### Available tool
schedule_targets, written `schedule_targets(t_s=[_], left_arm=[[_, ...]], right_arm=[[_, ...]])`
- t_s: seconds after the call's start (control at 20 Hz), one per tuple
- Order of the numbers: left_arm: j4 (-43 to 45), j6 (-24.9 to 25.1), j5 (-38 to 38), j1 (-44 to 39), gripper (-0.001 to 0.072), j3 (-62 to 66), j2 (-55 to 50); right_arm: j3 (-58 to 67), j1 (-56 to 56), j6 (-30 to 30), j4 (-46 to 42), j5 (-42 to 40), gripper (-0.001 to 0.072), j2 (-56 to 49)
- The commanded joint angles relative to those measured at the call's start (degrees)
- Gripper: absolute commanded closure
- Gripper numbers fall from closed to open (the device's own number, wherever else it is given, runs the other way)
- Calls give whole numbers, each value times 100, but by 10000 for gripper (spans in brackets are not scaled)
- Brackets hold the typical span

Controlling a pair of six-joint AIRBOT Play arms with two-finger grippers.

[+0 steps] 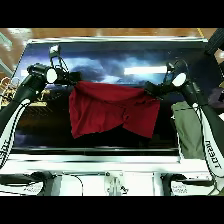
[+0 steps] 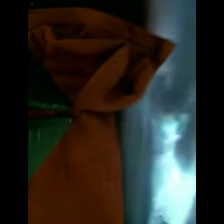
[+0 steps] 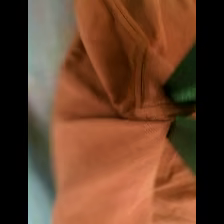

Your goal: Fold the shirts.

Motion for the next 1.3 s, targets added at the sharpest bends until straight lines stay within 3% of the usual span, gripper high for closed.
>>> schedule_targets(t_s=[0.0,0.05,0.2,0.3,0.4,0.5,0.55,0.8,1.0,1.25], left_arm=[[-304,577,-1073,166,255,203,-116],[-306,651,-1572,330,216,393,-85],[-433,1674,-3058,960,217,833,120],[-1106,1985,-3849,1440,218,695,313],[-2151,2236,-4216,1840,218,120,525],[-2728,2319,-3995,2026,212,-820,844],[-2739,2319,-3779,2033,148,-1314,1034],[-2726,2387,-2651,2076,143,-3259,1779],[-3298,2649,-2015,1893,143,-3991,1609],[-3193,2730,-1596,1722,144,-4116,1263]], right_arm=[[210,-144,-282,402,249,78,-186],[463,-337,-542,352,634,70,-118],[1237,-1014,-763,-525,1926,70,146],[1386,-1478,-975,-1060,2643,70,332],[1362,-1880,-1390,-968,3366,70,343],[1161,-2177,-1432,-404,3471,70,337],[1021,-2229,-1486,-136,3460,70,337],[420,-2120,-1757,37,3244,71,337],[201,-2122,-1751,24,2966,71,334],[201,-2122,-1740,26,2905,70,337]])
